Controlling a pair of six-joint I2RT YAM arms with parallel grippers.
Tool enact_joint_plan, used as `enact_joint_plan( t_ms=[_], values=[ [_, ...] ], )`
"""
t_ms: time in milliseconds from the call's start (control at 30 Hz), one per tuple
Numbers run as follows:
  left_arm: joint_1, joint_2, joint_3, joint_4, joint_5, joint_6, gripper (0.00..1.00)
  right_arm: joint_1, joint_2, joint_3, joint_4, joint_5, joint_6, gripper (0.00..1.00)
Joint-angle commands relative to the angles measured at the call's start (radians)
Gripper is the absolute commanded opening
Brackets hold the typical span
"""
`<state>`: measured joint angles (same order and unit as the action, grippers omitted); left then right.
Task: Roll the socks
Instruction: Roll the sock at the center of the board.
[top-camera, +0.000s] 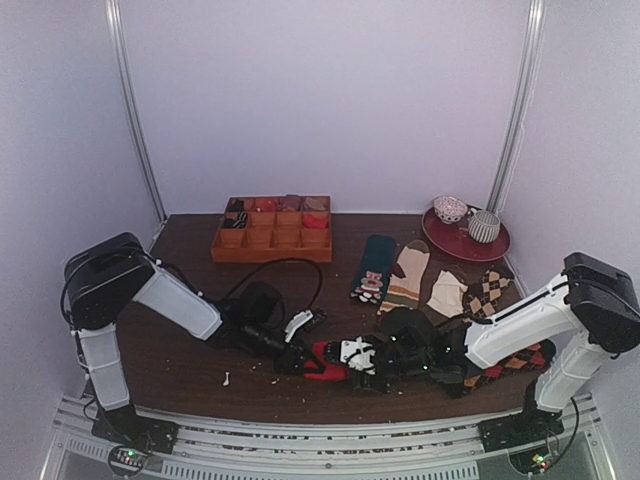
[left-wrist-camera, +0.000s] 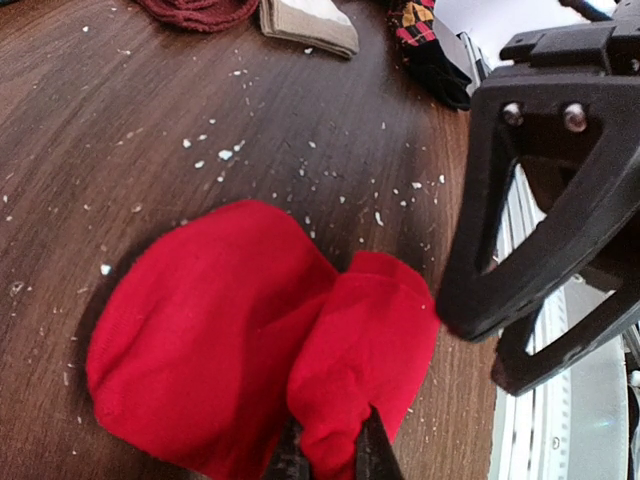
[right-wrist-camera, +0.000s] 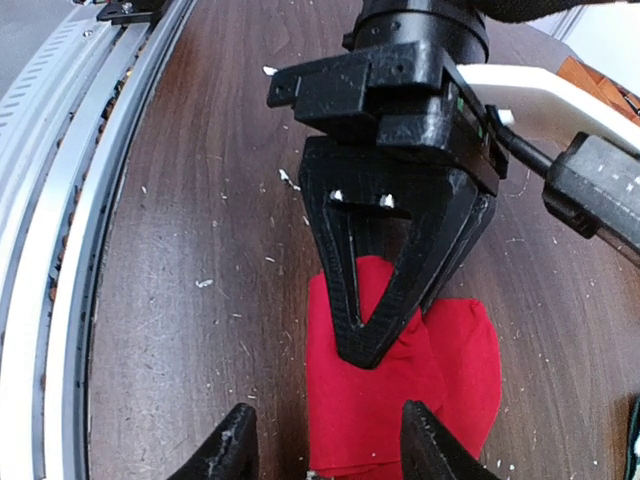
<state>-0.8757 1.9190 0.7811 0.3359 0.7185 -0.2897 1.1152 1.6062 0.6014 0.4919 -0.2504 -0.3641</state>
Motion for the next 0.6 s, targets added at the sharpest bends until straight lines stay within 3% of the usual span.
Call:
enact_joint_plan(
  t_ms=[0, 300, 433, 467, 567],
  values=[
    [-0.004, 0.082, -0.053, -0.274, -0.077, 0.004, 0.0, 0.008, 0.05, 0.024, -0.014, 0.054, 0.011, 0.49],
    [-0.004, 0.088, -0.051, -0.278, -0.079, 0.009, 0.0, 0.008, 0.143, 0.073, -0.04, 0.093, 0.018, 0.51],
    [-0.004, 0.095, -0.048, -0.274, -0.071, 0.011, 0.0, 0.008, 0.172, 0.093, -0.076, 0.113, 0.032, 0.29],
    [-0.005, 0.087, -0.052, -0.261, -0.07, 0.011, 0.04, 0.008, 0.182, 0.102, -0.103, 0.122, 0.041, 0.25],
    [-0.003, 0.031, -0.073, -0.211, -0.079, 0.023, 0.31, 0.008, 0.207, 0.106, -0.161, 0.138, 0.076, 0.18]
  ],
)
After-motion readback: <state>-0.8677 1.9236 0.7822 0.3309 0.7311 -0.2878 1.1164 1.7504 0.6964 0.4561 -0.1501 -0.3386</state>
